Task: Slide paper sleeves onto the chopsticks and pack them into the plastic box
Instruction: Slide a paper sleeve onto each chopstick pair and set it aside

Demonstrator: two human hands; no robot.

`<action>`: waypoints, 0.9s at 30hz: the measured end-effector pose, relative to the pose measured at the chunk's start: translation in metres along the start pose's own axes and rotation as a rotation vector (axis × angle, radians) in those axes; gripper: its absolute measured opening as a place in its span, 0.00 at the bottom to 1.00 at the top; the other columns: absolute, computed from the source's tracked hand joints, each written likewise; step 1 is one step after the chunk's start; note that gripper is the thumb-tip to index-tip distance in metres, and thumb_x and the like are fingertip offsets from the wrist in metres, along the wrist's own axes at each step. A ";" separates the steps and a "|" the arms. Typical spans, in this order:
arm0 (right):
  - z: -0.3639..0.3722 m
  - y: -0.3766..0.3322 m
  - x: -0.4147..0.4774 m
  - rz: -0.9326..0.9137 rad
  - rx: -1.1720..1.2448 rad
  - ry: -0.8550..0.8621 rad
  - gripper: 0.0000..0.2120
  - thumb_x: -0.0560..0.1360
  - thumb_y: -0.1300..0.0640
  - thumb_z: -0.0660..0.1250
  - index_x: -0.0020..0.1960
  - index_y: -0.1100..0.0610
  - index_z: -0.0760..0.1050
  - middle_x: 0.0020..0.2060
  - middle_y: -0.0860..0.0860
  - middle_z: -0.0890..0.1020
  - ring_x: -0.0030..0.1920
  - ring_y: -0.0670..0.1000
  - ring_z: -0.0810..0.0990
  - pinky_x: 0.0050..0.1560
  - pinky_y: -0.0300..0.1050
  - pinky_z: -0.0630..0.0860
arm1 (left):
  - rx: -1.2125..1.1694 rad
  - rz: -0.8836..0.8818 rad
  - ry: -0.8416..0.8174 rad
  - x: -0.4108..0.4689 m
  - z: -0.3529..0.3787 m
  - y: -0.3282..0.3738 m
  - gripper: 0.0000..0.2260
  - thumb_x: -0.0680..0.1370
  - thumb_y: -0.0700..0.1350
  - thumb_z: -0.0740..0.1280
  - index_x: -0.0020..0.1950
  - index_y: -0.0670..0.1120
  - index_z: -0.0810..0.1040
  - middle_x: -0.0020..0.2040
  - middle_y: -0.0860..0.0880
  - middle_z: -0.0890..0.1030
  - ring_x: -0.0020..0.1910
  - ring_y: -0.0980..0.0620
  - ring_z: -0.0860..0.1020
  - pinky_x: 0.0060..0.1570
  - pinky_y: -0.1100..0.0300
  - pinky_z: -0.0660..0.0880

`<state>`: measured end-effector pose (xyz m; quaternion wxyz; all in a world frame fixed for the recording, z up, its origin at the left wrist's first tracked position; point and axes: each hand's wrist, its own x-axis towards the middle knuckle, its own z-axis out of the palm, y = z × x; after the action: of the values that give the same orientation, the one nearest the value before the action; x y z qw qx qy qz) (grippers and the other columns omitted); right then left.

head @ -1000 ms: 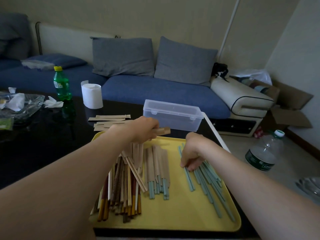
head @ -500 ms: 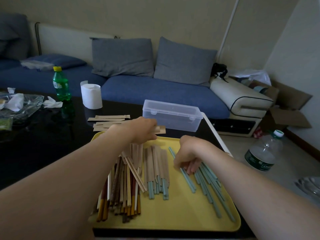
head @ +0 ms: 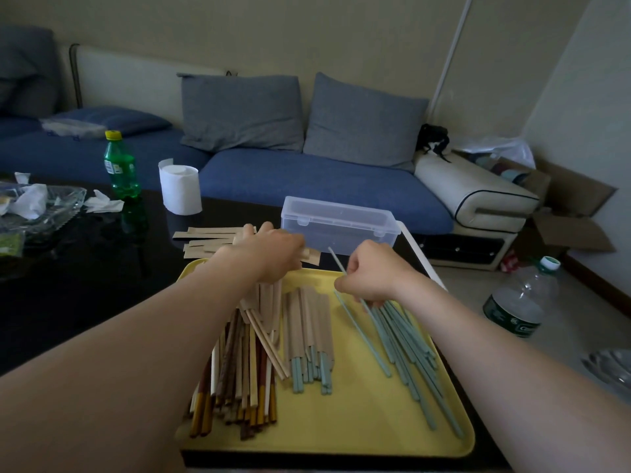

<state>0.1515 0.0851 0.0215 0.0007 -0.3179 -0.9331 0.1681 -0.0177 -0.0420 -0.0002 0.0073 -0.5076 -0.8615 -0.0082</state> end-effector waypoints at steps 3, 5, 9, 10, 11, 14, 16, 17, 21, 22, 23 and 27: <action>0.000 0.000 -0.001 -0.116 0.009 -0.018 0.10 0.73 0.55 0.74 0.42 0.63 0.83 0.32 0.55 0.86 0.34 0.54 0.88 0.41 0.54 0.88 | 0.032 -0.009 -0.016 0.000 -0.001 -0.001 0.10 0.84 0.55 0.62 0.65 0.56 0.70 0.65 0.49 0.75 0.69 0.42 0.68 0.69 0.37 0.62; 0.002 0.002 -0.001 -0.154 -0.057 -0.015 0.08 0.73 0.54 0.75 0.42 0.59 0.84 0.30 0.52 0.84 0.41 0.51 0.87 0.45 0.54 0.88 | 0.032 -0.002 -0.023 0.000 -0.001 -0.002 0.12 0.84 0.55 0.62 0.67 0.56 0.70 0.66 0.48 0.74 0.69 0.42 0.67 0.70 0.37 0.61; 0.004 0.007 0.001 -0.180 -0.122 0.011 0.04 0.73 0.51 0.76 0.45 0.51 0.84 0.37 0.48 0.82 0.50 0.49 0.81 0.43 0.50 0.82 | 0.013 0.040 -0.049 -0.002 -0.001 -0.001 0.13 0.85 0.53 0.62 0.69 0.57 0.70 0.66 0.49 0.74 0.71 0.43 0.66 0.75 0.33 0.54; 0.004 0.007 0.002 -0.192 -0.125 0.030 0.04 0.74 0.50 0.75 0.47 0.49 0.84 0.40 0.47 0.81 0.51 0.48 0.79 0.41 0.48 0.79 | 0.015 0.051 -0.056 -0.003 -0.001 -0.001 0.13 0.85 0.53 0.62 0.70 0.58 0.70 0.66 0.49 0.74 0.71 0.43 0.66 0.75 0.33 0.52; 0.004 0.008 0.004 -0.211 -0.120 0.048 0.03 0.76 0.50 0.75 0.49 0.47 0.85 0.41 0.45 0.80 0.50 0.47 0.78 0.41 0.47 0.76 | 0.018 0.058 -0.060 -0.003 -0.001 0.000 0.13 0.85 0.53 0.62 0.69 0.58 0.70 0.66 0.50 0.74 0.71 0.43 0.66 0.75 0.32 0.52; 0.005 0.010 0.008 -0.264 -0.006 0.053 0.08 0.81 0.53 0.72 0.57 0.49 0.88 0.44 0.41 0.83 0.48 0.42 0.80 0.47 0.44 0.78 | -0.021 0.077 -0.058 -0.003 -0.001 0.003 0.10 0.85 0.53 0.63 0.66 0.58 0.71 0.64 0.50 0.75 0.70 0.44 0.68 0.75 0.34 0.53; 0.003 0.009 0.009 -0.259 0.088 0.051 0.08 0.83 0.54 0.72 0.58 0.52 0.88 0.46 0.43 0.86 0.48 0.42 0.83 0.49 0.40 0.78 | -0.116 0.105 -0.051 -0.003 -0.003 0.005 0.09 0.84 0.52 0.65 0.64 0.55 0.73 0.60 0.52 0.76 0.67 0.46 0.70 0.73 0.38 0.57; 0.003 0.010 0.010 -0.245 0.125 0.062 0.07 0.83 0.54 0.73 0.57 0.53 0.88 0.44 0.43 0.87 0.46 0.43 0.85 0.46 0.38 0.77 | -0.158 0.119 -0.051 -0.004 -0.005 0.007 0.10 0.84 0.51 0.66 0.64 0.54 0.74 0.58 0.53 0.76 0.66 0.47 0.72 0.72 0.41 0.60; 0.001 0.014 0.013 -0.173 0.226 0.122 0.11 0.78 0.50 0.79 0.57 0.52 0.84 0.37 0.48 0.87 0.37 0.43 0.86 0.36 0.35 0.74 | -0.271 0.144 -0.072 -0.005 -0.010 0.010 0.10 0.83 0.52 0.68 0.62 0.51 0.76 0.56 0.52 0.76 0.58 0.50 0.75 0.67 0.44 0.71; 0.001 0.015 0.013 -0.165 0.239 0.128 0.14 0.77 0.50 0.81 0.59 0.52 0.84 0.38 0.48 0.88 0.38 0.42 0.86 0.36 0.35 0.73 | -0.289 0.151 -0.070 -0.004 -0.009 0.010 0.09 0.84 0.53 0.67 0.61 0.51 0.76 0.55 0.52 0.77 0.56 0.50 0.76 0.65 0.44 0.74; 0.001 0.015 0.013 -0.170 0.249 0.131 0.16 0.76 0.50 0.82 0.60 0.53 0.83 0.39 0.48 0.88 0.39 0.42 0.85 0.38 0.34 0.74 | -0.307 0.159 -0.069 -0.003 -0.009 0.010 0.08 0.84 0.53 0.65 0.60 0.51 0.77 0.53 0.52 0.78 0.54 0.50 0.77 0.63 0.44 0.75; 0.002 0.010 0.012 -0.266 0.286 0.155 0.18 0.75 0.52 0.83 0.63 0.50 0.83 0.45 0.44 0.86 0.46 0.42 0.84 0.49 0.37 0.77 | -0.370 0.179 -0.081 0.001 -0.012 0.012 0.06 0.85 0.52 0.64 0.53 0.53 0.78 0.48 0.51 0.82 0.49 0.51 0.80 0.58 0.49 0.78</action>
<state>0.1474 0.0988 0.0150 0.1399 -0.2004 -0.9306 0.2724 -0.0079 -0.0359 0.0117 -0.1201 -0.5748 -0.7963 -0.1453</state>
